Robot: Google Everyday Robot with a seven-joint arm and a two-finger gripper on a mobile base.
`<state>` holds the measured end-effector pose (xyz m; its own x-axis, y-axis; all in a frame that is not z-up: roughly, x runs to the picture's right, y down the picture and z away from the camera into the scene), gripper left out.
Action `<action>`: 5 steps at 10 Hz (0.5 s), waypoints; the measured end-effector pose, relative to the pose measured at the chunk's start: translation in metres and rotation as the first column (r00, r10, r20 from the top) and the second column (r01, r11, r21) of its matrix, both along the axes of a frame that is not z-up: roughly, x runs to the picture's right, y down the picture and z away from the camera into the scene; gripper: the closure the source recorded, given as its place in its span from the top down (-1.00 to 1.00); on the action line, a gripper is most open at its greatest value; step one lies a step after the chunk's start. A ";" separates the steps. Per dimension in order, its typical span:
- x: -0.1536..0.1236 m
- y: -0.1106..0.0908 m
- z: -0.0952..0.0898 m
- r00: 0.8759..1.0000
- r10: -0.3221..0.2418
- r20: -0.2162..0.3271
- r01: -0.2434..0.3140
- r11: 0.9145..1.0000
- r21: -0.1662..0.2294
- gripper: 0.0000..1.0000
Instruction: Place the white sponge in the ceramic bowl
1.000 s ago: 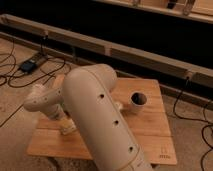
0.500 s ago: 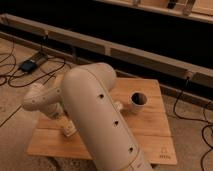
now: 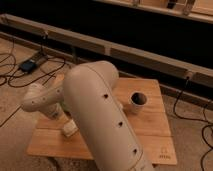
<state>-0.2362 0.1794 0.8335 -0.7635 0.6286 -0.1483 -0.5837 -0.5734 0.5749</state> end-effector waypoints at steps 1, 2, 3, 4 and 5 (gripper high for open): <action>-0.001 0.001 0.000 1.000 -0.002 0.005 0.002 1.000 0.000 -0.94; 0.000 0.003 0.000 1.000 -0.004 0.010 0.004 1.000 0.001 -1.00; 0.000 0.002 0.000 1.000 -0.002 0.012 0.002 1.000 0.000 -0.96; 0.000 0.002 -0.001 1.000 -0.003 0.013 0.003 1.000 -0.003 -0.84; -0.001 0.002 -0.004 1.000 -0.002 0.012 0.002 1.000 -0.011 -0.63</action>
<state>-0.2371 0.1818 0.8299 -0.7601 0.6286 -0.1644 -0.5921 -0.5660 0.5736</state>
